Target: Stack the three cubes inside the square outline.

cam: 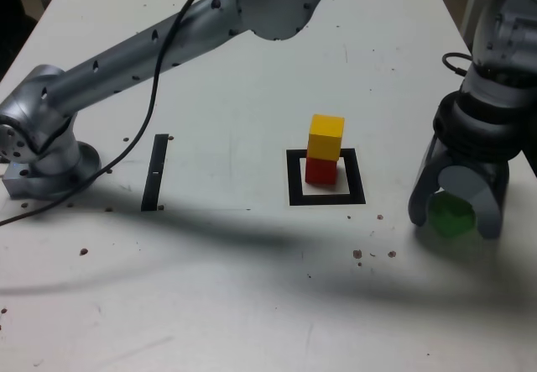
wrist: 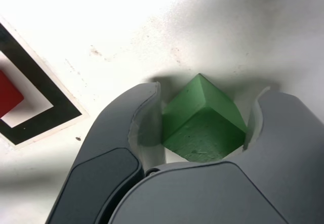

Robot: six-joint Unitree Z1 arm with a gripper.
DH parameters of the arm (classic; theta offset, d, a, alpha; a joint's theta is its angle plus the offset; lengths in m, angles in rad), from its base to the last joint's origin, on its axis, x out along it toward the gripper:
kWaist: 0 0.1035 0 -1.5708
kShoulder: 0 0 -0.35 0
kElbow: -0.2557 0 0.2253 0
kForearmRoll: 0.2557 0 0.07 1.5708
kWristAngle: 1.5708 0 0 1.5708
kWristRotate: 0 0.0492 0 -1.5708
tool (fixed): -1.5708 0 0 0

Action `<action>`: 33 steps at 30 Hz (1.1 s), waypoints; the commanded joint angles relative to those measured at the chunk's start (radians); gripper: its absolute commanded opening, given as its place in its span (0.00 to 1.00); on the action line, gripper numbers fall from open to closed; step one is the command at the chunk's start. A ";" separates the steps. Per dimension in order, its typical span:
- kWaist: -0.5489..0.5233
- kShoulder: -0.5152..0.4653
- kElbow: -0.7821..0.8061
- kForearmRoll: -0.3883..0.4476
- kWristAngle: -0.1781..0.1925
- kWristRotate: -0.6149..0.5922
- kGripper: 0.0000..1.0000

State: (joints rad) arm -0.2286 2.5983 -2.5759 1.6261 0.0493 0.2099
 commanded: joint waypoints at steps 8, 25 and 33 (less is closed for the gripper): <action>-0.005 -0.163 0.067 0.012 0.034 0.002 0.16; -0.002 -0.604 0.497 0.011 0.069 -0.039 0.16; 0.012 -0.627 0.596 0.005 0.051 -0.001 0.16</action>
State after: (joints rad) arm -0.2224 1.9716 -1.9914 1.6235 0.1004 0.2036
